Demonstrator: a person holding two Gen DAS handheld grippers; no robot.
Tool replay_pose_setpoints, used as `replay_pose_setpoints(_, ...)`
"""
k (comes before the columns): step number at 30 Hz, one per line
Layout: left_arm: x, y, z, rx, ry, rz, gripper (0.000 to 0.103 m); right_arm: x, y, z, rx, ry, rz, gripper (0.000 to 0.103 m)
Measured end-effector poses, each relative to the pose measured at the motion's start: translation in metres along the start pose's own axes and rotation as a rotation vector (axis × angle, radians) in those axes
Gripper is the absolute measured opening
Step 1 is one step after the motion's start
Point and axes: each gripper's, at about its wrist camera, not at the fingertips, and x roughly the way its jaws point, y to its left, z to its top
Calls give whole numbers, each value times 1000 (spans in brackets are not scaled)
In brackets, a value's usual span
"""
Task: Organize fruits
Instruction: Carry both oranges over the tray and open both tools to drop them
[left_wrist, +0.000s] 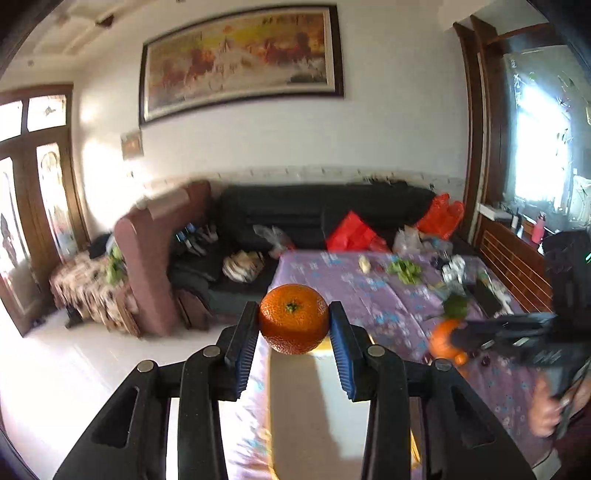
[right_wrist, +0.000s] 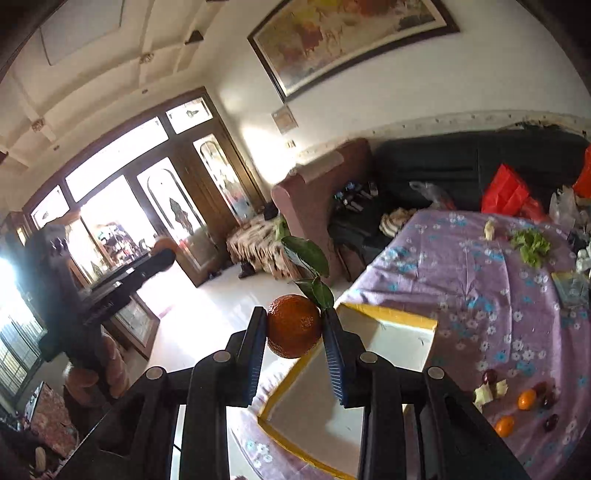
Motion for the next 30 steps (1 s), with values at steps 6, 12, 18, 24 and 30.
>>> replay_pose_setpoints(6,126,-28,-119,-103,317,-102,37,106,-56,-101,-1,245,-161,34)
replay_pose_setpoints(12,184,-34,-182,-180,479,-82,37,138,-78,-135,-16,329,-209,34)
replay_pose_setpoints(18,194,-34,-184,-185,490,-51,47,138,-61,-145,-100,328,-242,35)
replay_pose_setpoints(24,171,-27,-160,-223,417,-16,76,118,-51,-138,-139,264,-237,45)
replay_pose_setpoints(30,133,-37,-140,-261,324,30,79,38,-65,-124,-140,76,-273,71)
